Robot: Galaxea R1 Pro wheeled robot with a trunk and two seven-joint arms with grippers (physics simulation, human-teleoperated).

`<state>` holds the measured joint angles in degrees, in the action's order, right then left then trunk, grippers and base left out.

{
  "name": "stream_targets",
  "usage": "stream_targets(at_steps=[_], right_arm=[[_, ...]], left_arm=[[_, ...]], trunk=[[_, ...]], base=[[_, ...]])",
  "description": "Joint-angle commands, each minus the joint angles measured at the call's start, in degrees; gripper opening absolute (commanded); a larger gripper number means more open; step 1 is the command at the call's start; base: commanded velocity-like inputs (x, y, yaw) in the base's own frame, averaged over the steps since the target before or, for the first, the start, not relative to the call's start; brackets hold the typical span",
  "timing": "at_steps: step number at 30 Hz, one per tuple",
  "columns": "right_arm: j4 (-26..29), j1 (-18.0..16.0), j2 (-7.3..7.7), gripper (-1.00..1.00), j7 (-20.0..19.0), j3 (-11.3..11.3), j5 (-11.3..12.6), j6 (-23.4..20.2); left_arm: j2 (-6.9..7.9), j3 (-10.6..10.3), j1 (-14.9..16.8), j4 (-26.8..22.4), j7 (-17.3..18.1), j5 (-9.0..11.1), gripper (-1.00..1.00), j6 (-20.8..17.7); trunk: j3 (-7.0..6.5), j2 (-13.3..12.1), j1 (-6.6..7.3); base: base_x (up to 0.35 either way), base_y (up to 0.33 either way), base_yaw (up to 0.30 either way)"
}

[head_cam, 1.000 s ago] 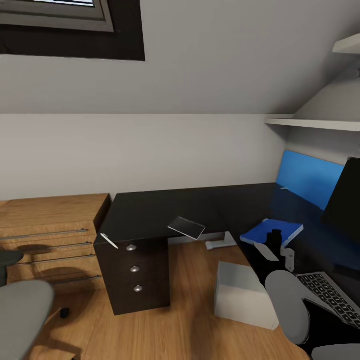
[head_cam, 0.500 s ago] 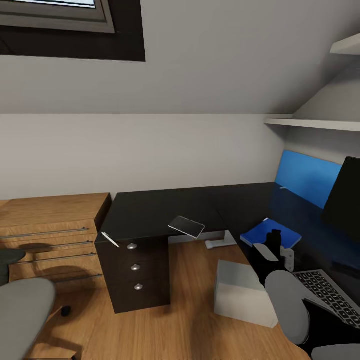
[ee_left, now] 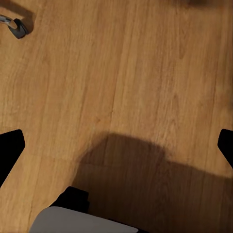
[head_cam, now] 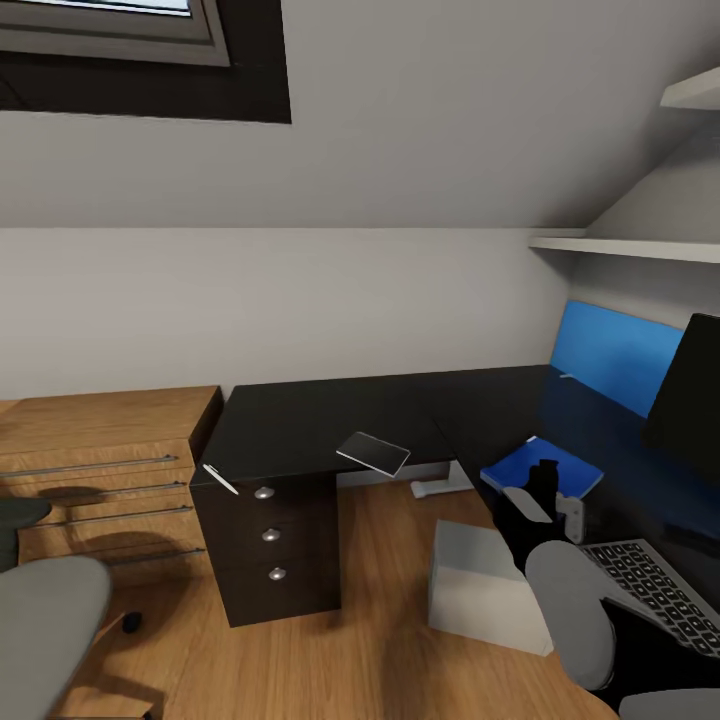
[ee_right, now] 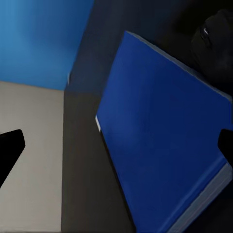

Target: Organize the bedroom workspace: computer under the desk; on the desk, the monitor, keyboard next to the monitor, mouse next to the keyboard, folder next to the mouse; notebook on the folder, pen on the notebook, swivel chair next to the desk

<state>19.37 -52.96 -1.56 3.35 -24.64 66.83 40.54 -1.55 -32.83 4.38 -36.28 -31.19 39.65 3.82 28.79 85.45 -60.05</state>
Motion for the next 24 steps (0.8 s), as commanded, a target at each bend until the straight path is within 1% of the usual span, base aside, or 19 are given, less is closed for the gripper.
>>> stream_targets(at_steps=[1, 6, 7, 12, 13, 15, 19, 21, 24], right_arm=[[0.07, -0.03, -0.15, 1.00, 0.24, 0.02, -0.05, 0.12], [-0.11, 0.06, -1.19, 1.00, -2.13, 0.03, -0.10, 0.15], [-0.15, 0.11, -1.71, 1.00, -3.94, 0.03, -0.11, 0.15], [-0.31, 0.19, -2.76, 1.00, -9.44, 0.03, -0.07, 0.20], [-0.71, 0.20, -3.01, 1.00, -11.03, 0.03, -0.05, 0.21], [-2.14, 0.22, -3.27, 1.00, -12.82, 0.05, -0.04, 0.19], [-3.50, 0.23, -3.61, 1.00, -13.72, 0.15, -0.04, 0.03], [-4.17, 0.23, -4.56, 1.00, -14.02, 0.13, -0.04, -0.12], [-4.66, 0.23, -5.03, 1.00, -14.09, 0.14, -0.03, -0.17]], left_arm=[[0.05, -0.39, 0.07, -0.02, -0.36, 0.60, 1.00, 0.40], [0.05, -0.39, 0.09, -0.02, -0.36, 0.60, 1.00, 0.40], [0.05, -0.39, 0.09, -0.02, -0.36, 0.60, 1.00, 0.40], [0.05, -0.39, 0.10, -0.02, -0.36, 0.60, 1.00, 0.40], [0.05, -0.39, 0.10, -0.02, -0.36, 0.61, 1.00, 0.40], [0.05, -0.39, 0.10, -0.02, -0.36, 0.61, 1.00, 0.40], [0.05, -0.39, 0.10, -0.02, -0.36, 0.61, 1.00, 0.40], [0.05, -0.39, 0.10, -0.02, -0.36, 0.61, 1.00, 0.40], [0.05, -0.39, 0.09, -0.02, -0.36, 0.61, 1.00, 0.40]], trunk=[[0.06, 0.03, 0.00], [0.03, 0.03, 0.00], [0.01, 0.03, 0.00], [-0.12, 0.03, 0.00], [-0.14, 0.03, 0.00], [-0.20, 0.03, 0.00], [-0.32, 0.03, 0.00], [-0.37, 0.03, 0.00], [-0.46, 0.03, 0.00]], base=[[0.000, 0.000, 0.000], [0.000, 0.000, 0.074], [0.000, 0.000, 0.168], [0.000, 0.000, 0.199], [0.000, 0.000, 0.227], [0.000, 0.000, 0.243], [0.000, 0.000, 0.253], [0.000, 0.000, 0.258], [0.000, 0.000, 0.259]])
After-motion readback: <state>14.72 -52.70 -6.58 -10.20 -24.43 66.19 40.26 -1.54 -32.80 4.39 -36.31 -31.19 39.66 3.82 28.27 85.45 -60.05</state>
